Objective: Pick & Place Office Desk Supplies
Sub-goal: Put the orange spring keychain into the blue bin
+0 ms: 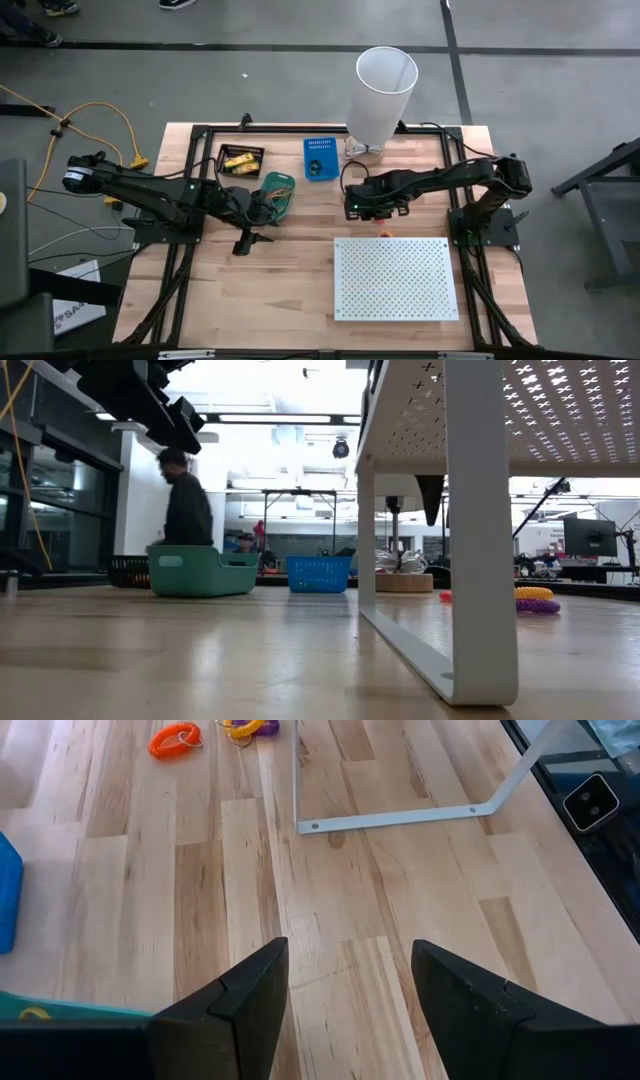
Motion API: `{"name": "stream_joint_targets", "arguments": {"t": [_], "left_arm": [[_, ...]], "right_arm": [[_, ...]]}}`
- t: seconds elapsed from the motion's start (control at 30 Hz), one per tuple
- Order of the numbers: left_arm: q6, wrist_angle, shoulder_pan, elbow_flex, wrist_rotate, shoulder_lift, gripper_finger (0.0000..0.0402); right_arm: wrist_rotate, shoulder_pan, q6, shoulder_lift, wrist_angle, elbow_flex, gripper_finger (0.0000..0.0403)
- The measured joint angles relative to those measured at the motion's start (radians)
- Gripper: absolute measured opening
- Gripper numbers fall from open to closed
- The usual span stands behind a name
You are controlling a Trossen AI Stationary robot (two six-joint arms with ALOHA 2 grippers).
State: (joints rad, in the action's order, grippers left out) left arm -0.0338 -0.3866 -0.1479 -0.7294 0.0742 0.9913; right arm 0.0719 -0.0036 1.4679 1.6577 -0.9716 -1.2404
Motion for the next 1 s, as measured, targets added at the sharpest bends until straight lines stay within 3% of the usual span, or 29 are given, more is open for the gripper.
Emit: {"name": "stream_joint_targets", "arguments": {"t": [0.5, 1.0], "left_arm": [[0.0, 0.003, 0.0, 0.0, 0.0, 0.0, 0.0207], [0.0, 0.011, 0.0, 0.0, 0.0, 0.0, 0.0207]], "right_arm": [[0.006, -0.074, -0.162, 0.116, -0.042, 0.0, 0.0091], [0.028, -0.104, -0.259, 0.146, -0.001, 0.043, 0.0091]]}}
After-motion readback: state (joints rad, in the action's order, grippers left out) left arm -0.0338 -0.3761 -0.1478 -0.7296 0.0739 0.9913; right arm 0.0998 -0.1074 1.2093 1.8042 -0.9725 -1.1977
